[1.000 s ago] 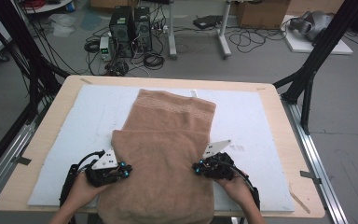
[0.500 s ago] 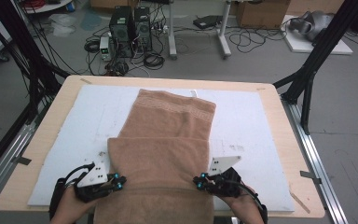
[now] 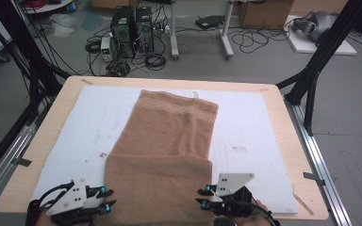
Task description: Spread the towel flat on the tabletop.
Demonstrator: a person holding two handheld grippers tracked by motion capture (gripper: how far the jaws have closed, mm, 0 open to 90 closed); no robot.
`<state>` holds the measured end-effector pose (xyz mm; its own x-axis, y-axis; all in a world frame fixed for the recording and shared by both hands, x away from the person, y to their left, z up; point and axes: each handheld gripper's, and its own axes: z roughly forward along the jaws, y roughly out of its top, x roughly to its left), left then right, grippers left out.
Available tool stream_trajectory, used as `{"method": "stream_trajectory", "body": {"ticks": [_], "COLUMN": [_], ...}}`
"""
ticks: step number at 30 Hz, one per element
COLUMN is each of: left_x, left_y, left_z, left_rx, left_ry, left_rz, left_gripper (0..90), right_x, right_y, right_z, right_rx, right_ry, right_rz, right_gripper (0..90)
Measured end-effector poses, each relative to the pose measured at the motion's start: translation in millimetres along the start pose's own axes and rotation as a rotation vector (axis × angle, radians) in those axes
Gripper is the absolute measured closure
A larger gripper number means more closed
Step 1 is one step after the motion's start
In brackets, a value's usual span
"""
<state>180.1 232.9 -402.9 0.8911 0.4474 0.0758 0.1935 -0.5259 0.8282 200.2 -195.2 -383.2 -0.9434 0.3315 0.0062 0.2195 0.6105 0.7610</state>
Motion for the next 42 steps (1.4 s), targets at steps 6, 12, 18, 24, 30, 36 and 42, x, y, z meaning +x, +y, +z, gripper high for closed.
{"method": "stream_trajectory", "body": {"ticks": [6, 12, 18, 24, 30, 36, 42], "left_x": [21.1, 27.3, 25.8, 18.9, 2.1, -21.7, -33.1], "left_y": [-7.6, -15.3, -19.9, -21.4, -22.1, -24.4, -22.3], "left_z": [38.9, 63.4, 60.6, 54.5, 37.4, 26.5, 19.3], "left_rx": [0.038, 0.072, 0.048, 0.035, 0.016, 0.023, 0.019], "left_ry": [-0.007, -0.048, -0.074, -0.073, -0.069, -0.09, -0.105], "left_rz": [-0.023, -0.031, -0.027, -0.019, 0.005, 0.028, 0.053], "left_gripper": [64.2, 61.8, 74.2, 84.7, 85.2, 85.4, 69.2], "right_x": [-40.0, -51.3, -46.0, -35.4, -13.9, 8.7, 6.8], "right_y": [-4.6, -13.1, -21.0, -22.4, -22.1, -22.3, -25.3], "right_z": [31.5, 57.5, 60.2, 52.6, 36.2, 22.5, 6.6], "right_rx": [0.057, 0.136, 0.113, 0.108, 0.067, 0.052, 0.006], "right_ry": [-0.003, 0.024, 0.022, 0.045, 0.065, 0.084, 0.059], "right_rz": [0.036, 0.065, 0.059, 0.039, 0.022, -0.004, 0.029], "right_gripper": [62.0, 70.3, 85.4, 86.0, 86.0, 85.6, 72.1]}}
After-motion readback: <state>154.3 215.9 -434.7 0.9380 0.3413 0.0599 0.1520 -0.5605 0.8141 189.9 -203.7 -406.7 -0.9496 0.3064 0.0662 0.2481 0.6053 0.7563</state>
